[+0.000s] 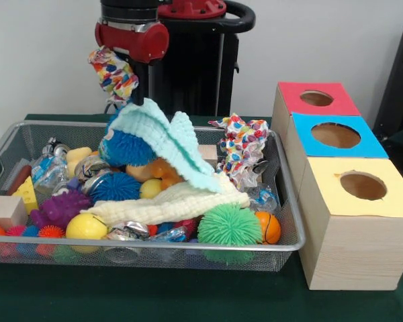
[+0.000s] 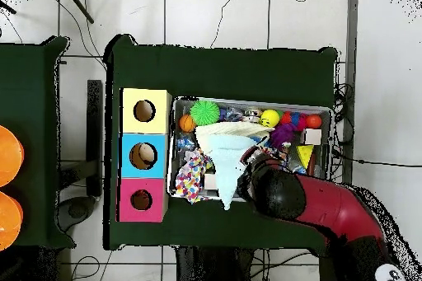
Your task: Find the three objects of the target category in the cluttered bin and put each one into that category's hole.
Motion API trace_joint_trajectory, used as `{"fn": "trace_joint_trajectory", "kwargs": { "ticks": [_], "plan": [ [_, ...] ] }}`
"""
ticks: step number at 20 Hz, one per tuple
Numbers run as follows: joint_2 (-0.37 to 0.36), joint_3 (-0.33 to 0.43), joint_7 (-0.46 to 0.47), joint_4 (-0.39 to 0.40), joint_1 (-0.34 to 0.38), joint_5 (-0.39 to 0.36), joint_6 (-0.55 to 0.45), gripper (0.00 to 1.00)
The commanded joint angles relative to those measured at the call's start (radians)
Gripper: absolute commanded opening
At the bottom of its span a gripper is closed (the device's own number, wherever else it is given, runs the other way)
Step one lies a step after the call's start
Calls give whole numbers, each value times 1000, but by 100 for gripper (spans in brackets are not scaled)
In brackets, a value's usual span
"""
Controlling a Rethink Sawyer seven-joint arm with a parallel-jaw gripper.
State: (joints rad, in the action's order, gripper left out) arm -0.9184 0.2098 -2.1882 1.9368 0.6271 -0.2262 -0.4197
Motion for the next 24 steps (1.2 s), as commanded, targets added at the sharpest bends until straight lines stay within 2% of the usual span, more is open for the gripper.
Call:
{"fn": "trace_joint_trajectory", "kwargs": {
  "ticks": [1, 7, 10, 18, 24],
  "plan": [
    [40, 136, 216, -74, 51, -71, -103, 0],
    [60, 177, 239, -94, 106, -110, -113, 0],
    [93, 203, 264, -120, 142, -139, -121, 0],
    [161, 243, 263, -137, 217, -232, -76, 0],
    [205, 291, 296, -188, 278, -279, -111, 0]
  ]
}}
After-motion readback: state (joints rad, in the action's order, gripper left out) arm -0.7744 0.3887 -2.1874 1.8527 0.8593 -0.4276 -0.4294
